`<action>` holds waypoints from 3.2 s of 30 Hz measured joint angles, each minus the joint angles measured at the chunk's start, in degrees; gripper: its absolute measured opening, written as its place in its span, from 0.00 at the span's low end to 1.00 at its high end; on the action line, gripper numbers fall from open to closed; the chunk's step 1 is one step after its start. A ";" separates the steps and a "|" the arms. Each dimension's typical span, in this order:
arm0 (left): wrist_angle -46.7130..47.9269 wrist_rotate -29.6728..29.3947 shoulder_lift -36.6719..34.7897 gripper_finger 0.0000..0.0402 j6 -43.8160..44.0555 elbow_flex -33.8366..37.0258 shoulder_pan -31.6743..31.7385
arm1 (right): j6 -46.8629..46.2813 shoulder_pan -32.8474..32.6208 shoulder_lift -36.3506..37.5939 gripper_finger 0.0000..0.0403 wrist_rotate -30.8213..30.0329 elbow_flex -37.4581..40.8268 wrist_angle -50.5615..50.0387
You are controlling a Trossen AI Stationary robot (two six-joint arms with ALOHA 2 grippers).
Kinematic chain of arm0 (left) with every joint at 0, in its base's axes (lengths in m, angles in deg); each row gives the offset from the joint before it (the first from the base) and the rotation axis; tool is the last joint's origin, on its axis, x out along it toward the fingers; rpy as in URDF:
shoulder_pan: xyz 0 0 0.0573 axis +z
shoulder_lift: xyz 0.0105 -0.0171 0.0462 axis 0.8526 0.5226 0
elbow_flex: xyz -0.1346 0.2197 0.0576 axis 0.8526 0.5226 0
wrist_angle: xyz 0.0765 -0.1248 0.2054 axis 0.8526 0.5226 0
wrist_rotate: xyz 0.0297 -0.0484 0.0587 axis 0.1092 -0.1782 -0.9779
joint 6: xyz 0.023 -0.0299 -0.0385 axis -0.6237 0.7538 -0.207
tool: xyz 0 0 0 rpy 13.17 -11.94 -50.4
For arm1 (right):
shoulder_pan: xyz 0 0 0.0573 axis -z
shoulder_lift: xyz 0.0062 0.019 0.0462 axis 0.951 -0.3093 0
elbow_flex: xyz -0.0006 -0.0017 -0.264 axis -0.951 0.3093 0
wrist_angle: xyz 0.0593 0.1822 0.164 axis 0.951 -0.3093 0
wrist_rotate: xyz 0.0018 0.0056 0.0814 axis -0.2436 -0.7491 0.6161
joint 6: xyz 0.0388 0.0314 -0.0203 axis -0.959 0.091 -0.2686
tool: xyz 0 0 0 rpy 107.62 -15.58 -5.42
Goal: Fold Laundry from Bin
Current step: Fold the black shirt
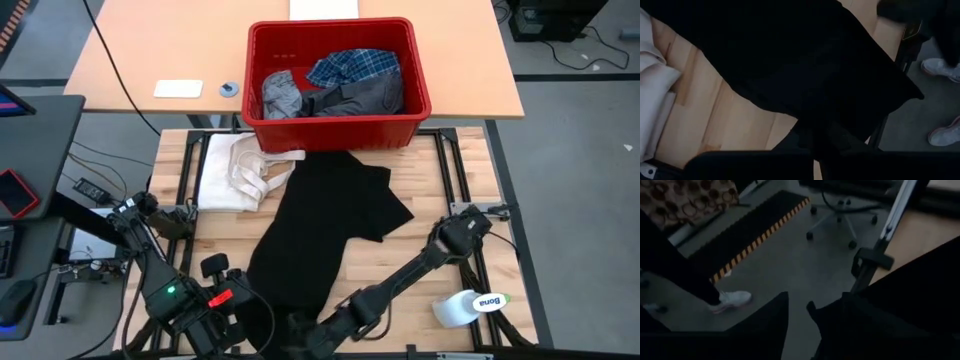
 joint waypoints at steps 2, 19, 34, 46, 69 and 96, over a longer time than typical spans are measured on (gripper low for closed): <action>0.02 0.00 0.00 0.02 0.06 0.00 0.02 | 0.12 -0.06 -3.06 0.48 -0.07 -3.11 -1.10; 0.00 0.04 0.00 0.02 -0.25 0.00 0.01 | 9.78 0.02 -11.76 0.45 -2.40 -8.67 -6.81; 0.01 0.03 0.00 0.02 -0.35 0.00 0.01 | 12.68 1.66 -12.56 0.12 0.10 -8.70 -10.98; 0.02 1.03 0.00 0.02 -0.34 0.00 0.01 | 7.84 2.67 -11.94 0.01 0.83 -8.64 -14.44; 0.01 -3.01 -3.90 0.02 3.87 -0.09 3.90 | -17.03 0.92 15.99 0.00 -11.71 -8.70 -44.44; -28.69 15.30 -3.51 0.02 -79.29 -0.07 39.72 | -54.13 0.00 20.20 0.01 -25.63 -8.68 -70.43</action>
